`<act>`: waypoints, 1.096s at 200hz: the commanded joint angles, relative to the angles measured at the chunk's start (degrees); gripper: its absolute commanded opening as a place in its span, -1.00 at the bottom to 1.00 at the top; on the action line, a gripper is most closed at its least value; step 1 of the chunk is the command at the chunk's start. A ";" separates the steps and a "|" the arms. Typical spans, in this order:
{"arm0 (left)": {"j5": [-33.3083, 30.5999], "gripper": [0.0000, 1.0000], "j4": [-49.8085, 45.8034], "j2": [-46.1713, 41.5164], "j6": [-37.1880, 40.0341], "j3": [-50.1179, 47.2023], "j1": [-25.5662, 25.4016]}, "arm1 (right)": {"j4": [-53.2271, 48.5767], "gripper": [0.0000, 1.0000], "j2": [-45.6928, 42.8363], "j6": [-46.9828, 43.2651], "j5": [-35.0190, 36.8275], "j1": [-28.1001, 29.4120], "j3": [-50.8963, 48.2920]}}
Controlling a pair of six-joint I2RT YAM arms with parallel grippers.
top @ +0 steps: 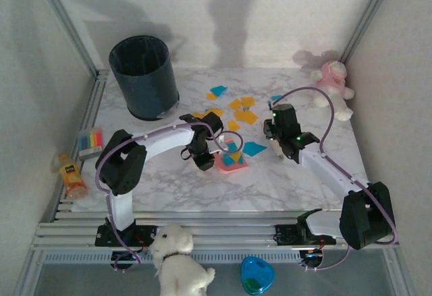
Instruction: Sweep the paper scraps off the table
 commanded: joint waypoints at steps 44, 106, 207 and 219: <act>0.31 -1.00 -2.73 2.93 0.16 2.38 -0.48 | -1.12 -1.00 3.23 1.60 -6.04 4.16 0.24; 0.75 -1.00 -2.74 2.91 0.28 2.79 -0.54 | -0.37 -1.00 5.87 4.89 -7.90 8.29 2.31; 0.24 -1.00 -2.42 3.16 0.03 2.47 -0.55 | -1.52 -1.00 6.07 7.97 -9.39 10.92 4.18; 0.25 -1.00 -2.39 3.15 0.12 2.47 -0.64 | -1.77 -1.00 5.99 8.26 -9.57 10.95 4.36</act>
